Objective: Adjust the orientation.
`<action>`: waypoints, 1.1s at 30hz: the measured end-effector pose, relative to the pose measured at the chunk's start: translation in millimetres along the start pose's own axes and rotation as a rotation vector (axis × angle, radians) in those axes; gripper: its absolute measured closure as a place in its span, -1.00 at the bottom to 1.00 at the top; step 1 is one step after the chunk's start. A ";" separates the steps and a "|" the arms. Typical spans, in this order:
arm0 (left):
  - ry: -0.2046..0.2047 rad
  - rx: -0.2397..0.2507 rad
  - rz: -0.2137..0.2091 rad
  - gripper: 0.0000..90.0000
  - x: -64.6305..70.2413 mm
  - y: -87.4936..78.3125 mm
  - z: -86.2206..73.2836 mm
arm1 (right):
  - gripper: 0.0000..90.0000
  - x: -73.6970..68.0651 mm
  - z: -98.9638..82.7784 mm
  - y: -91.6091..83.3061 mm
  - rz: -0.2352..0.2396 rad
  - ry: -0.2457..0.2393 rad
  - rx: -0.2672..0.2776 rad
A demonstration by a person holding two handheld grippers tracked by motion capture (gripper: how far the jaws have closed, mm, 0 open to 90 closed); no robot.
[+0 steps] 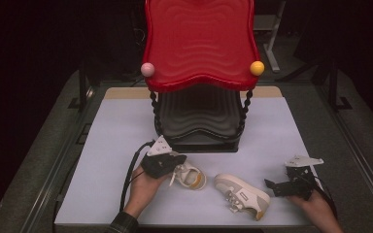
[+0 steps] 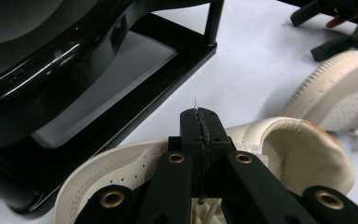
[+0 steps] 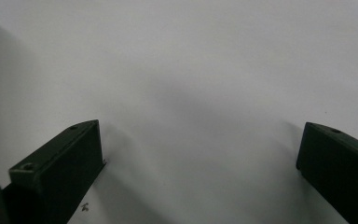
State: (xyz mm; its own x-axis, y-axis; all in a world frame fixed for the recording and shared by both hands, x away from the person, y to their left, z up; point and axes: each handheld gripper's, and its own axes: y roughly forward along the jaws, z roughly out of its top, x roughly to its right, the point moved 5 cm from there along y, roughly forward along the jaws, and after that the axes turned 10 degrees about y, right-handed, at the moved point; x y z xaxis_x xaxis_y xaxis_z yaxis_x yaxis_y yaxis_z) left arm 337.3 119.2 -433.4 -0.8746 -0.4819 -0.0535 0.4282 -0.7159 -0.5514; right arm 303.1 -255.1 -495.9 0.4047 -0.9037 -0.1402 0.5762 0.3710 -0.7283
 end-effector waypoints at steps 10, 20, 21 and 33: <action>-0.073 0.032 0.024 0.87 -8.0 -0.4 4.3 | -1.00 0.1 0.1 0.0 0.000 0.000 0.000; -0.069 0.053 -0.086 0.66 23.1 -13.0 27.7 | -1.00 0.0 0.1 0.0 0.000 0.001 -0.001; -0.069 0.053 -0.086 0.65 23.1 -13.0 27.7 | -1.00 0.0 0.1 0.0 0.000 0.001 -0.001; -0.067 -0.022 -0.147 0.43 45.8 14.3 17.0 | -1.00 0.0 0.0 0.0 0.000 0.000 0.000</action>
State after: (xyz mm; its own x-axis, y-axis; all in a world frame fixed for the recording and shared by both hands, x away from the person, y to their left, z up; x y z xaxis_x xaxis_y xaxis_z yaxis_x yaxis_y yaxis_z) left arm 307.3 78.3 -429.5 -0.9101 -0.4056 0.0846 0.2907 -0.7705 -0.5673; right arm 303.2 -255.1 -495.8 0.4048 -0.9035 -0.1406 0.5759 0.3714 -0.7283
